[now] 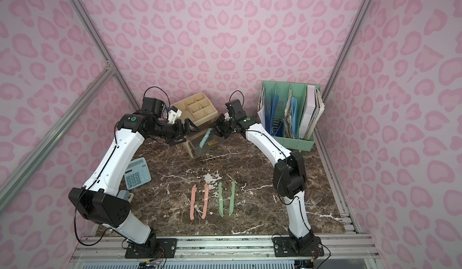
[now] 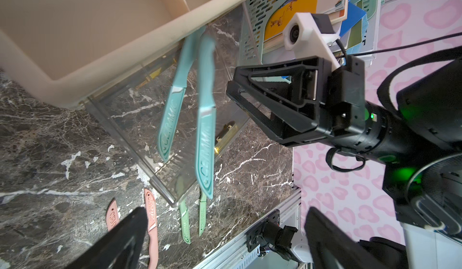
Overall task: Place the fruit knives into the drawer by color
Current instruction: Place the fruit knife in the storage box.
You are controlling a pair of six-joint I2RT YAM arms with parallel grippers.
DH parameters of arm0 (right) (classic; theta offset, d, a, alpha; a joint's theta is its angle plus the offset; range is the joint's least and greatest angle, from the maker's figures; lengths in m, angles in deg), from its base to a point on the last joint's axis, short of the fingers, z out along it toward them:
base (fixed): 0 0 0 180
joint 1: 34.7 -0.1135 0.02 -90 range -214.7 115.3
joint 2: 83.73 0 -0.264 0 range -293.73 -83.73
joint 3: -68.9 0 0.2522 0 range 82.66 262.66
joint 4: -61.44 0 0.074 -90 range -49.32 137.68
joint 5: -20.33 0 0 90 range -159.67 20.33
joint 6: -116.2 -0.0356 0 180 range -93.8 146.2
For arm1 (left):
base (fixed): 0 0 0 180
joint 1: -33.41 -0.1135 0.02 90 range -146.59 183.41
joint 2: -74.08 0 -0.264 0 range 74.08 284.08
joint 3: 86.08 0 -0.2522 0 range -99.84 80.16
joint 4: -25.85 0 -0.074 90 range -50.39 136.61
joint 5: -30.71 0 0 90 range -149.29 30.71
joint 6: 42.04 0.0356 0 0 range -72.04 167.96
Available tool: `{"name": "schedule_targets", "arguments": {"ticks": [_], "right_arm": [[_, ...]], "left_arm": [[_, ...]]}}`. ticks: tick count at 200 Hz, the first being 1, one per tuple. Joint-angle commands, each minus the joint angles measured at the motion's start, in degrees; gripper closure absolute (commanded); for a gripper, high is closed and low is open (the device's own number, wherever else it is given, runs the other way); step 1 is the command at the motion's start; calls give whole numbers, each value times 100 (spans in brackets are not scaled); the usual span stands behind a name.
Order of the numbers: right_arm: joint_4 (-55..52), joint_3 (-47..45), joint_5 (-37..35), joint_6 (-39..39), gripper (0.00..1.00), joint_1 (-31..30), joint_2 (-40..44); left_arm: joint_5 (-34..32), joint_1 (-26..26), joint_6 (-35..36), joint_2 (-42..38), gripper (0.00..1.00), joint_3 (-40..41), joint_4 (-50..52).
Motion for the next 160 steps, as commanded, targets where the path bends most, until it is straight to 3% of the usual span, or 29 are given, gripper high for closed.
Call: {"name": "schedule_targets", "arguments": {"ticks": [1,106,160], "right_arm": [[79,115,106,28,68,-13,-36],[-458,467,-17,973,69,-127,289],[-446,-199,-115,1360,72,-163,886]], "left_arm": [[-1,-19,42,-31,1,11,18],[8,-29,42,-167,1,176,2],[-29,-31,42,-220,1,257,1]]}}
